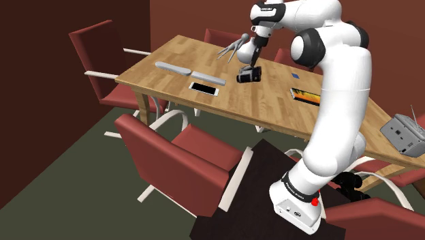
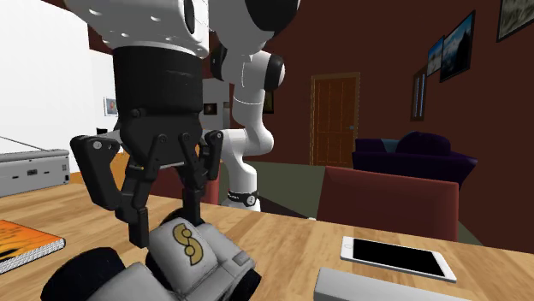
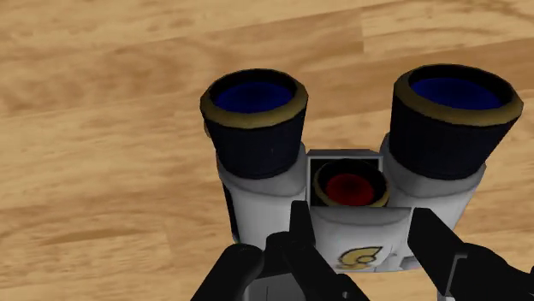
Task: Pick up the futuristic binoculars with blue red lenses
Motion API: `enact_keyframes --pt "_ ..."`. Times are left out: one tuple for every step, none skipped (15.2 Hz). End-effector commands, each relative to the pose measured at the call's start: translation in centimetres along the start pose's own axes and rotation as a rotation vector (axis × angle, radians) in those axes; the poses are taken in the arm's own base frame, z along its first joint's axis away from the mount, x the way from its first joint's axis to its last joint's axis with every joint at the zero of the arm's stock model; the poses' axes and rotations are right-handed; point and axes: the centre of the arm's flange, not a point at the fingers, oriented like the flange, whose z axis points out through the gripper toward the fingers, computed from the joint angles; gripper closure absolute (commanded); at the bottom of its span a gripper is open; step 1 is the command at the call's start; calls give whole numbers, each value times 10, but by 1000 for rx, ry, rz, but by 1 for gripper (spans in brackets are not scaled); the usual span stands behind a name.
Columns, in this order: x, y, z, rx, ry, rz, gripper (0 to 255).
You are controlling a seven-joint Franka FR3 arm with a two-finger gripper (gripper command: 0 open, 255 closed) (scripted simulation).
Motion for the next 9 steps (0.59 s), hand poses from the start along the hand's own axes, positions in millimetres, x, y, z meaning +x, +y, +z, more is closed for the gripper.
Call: enact_keyframes --pt "0 1 -12 -1 1 0 255" --pt "0 1 -18 -1 1 0 255" --pt "-1 0 -23 -1 1 0 255" --pt "-1 0 -28 -1 1 0 255" --pt "-1 0 -33 -1 1 0 255" --pt "-1 0 -39 -1 1 0 255" --pt "-1 0 -44 -1 1 0 255" --pt "-1 0 -45 -1 1 0 255" --pt "-1 0 -45 -1 1 0 255"
